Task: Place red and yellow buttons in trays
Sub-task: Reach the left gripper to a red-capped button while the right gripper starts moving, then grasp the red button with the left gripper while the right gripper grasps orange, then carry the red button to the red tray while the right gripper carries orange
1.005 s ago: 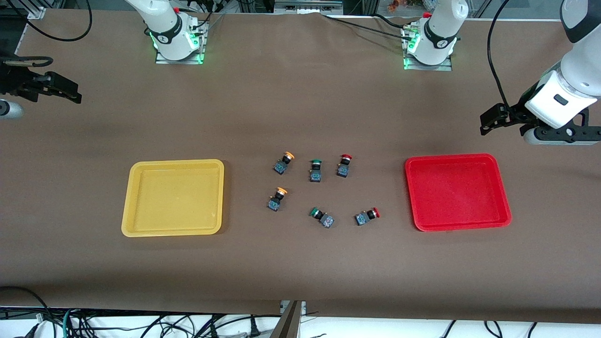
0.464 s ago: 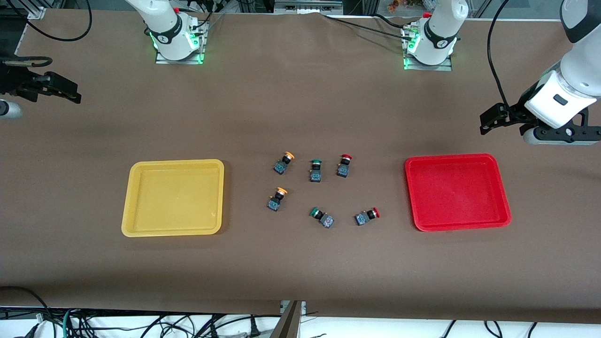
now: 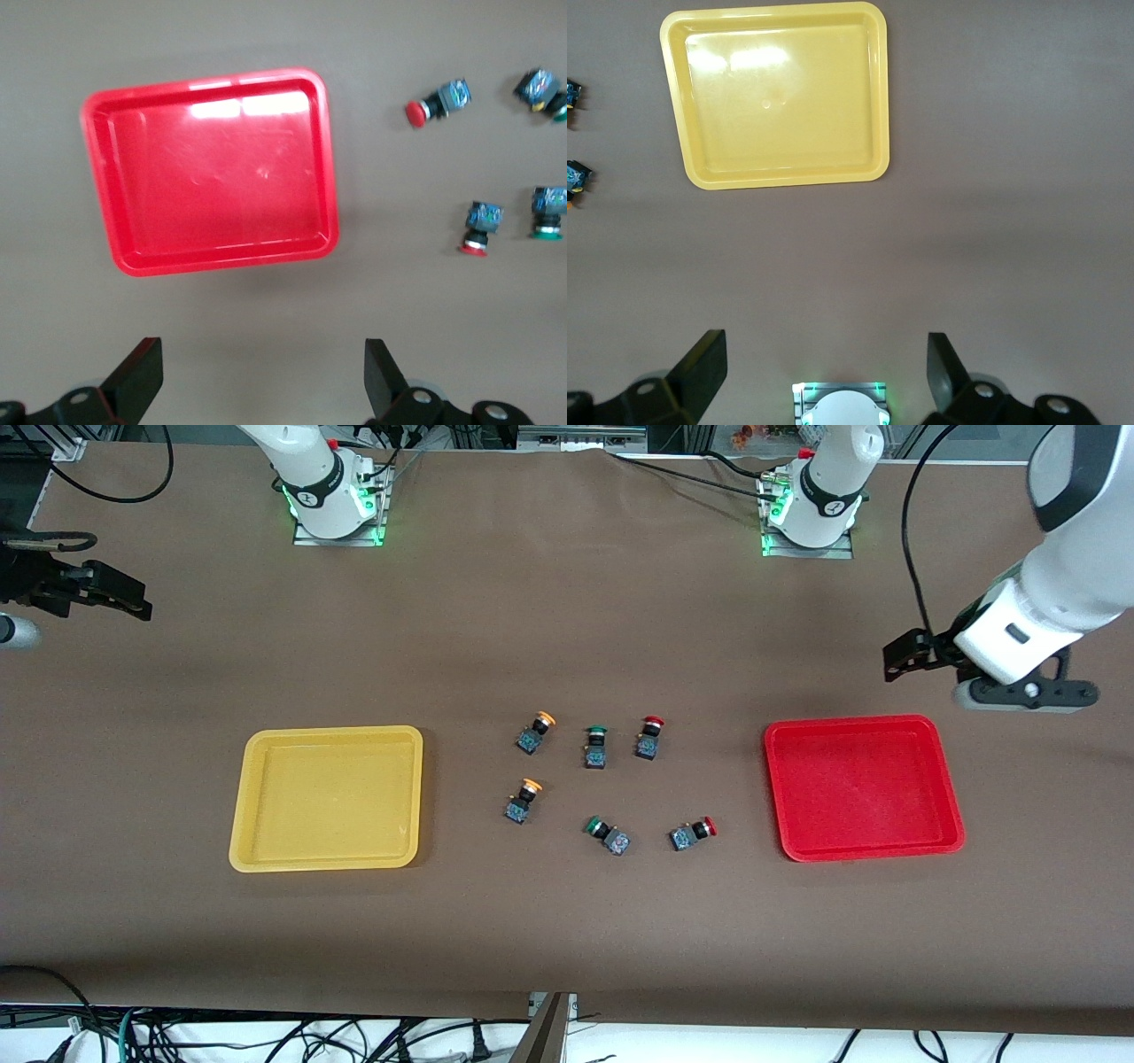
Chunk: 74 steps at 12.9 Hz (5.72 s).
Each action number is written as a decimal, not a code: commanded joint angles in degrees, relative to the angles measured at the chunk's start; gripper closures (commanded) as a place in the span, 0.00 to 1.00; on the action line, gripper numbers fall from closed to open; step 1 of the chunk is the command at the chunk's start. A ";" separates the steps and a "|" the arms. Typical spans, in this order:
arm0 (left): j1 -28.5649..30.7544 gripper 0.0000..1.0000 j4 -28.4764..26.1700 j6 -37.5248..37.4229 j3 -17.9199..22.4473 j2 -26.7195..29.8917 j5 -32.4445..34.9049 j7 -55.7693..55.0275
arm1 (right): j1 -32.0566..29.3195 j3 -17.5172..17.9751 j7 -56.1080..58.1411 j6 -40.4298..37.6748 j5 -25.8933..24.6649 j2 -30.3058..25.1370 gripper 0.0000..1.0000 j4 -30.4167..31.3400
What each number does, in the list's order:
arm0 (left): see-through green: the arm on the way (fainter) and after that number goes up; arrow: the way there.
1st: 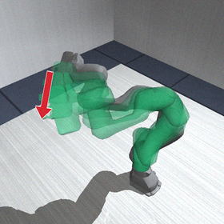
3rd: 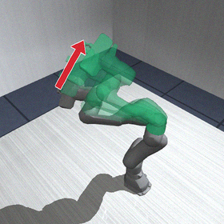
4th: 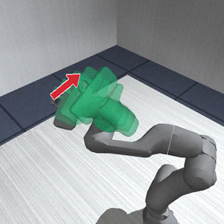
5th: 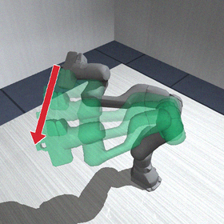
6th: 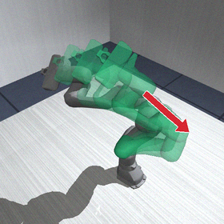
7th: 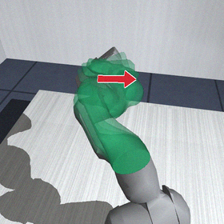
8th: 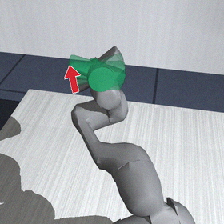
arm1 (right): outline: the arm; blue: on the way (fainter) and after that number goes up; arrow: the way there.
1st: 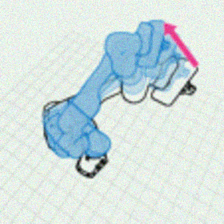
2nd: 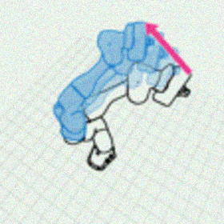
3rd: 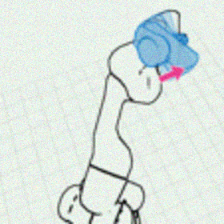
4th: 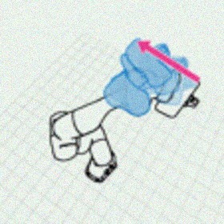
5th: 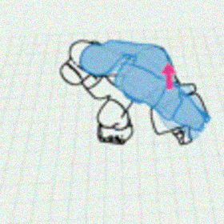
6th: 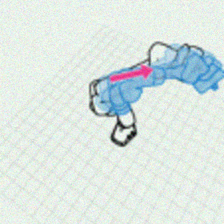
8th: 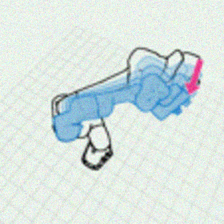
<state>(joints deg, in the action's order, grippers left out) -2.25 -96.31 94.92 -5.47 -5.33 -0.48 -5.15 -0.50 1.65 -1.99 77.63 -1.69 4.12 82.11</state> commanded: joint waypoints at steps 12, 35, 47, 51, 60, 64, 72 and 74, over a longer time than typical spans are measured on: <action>-12.94 0.00 12.99 23.70 -0.68 -32.71 -1.46 32.11 | 0.06 0.55 0.94 2.79 -0.42 7.02 0.00 -0.73; -15.59 0.95 16.86 44.74 0.02 -46.52 -0.93 50.24 | 28.70 0.99 -50.80 33.27 3.18 31.02 0.00 -0.55; -9.88 1.00 15.10 22.02 -0.24 -32.92 -1.46 39.73 | 37.24 0.99 -63.49 47.61 2.92 41.22 0.00 0.41; -1.47 1.00 14.31 6.79 0.11 -30.18 -0.84 32.92 | 37.85 0.99 -63.13 52.78 3.01 41.23 0.00 4.97; 7.70 1.00 -6.59 34.07 -0.33 -29.31 5.66 43.38 | 37.94 1.08 -62.60 54.03 3.18 40.88 1.00 6.39; 7.70 0.98 -7.23 35.07 -0.33 -29.21 5.66 43.64 | 35.15 0.99 -59.28 49.58 3.18 36.06 1.00 5.87; 6.22 0.00 -6.52 30.87 -1.20 -24.83 5.66 42.51 | 18.63 -2.87 -26.42 34.61 8.28 30.41 1.00 5.78; 5.51 0.00 -6.17 26.66 -3.83 -22.45 4.96 34.82 | 13.01 -2.97 -20.36 34.96 8.10 31.73 1.00 5.78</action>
<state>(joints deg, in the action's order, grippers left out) 4.21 -101.43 125.59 -7.48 -31.73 4.37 35.43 16.63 -1.86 -27.68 112.82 5.86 35.29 87.40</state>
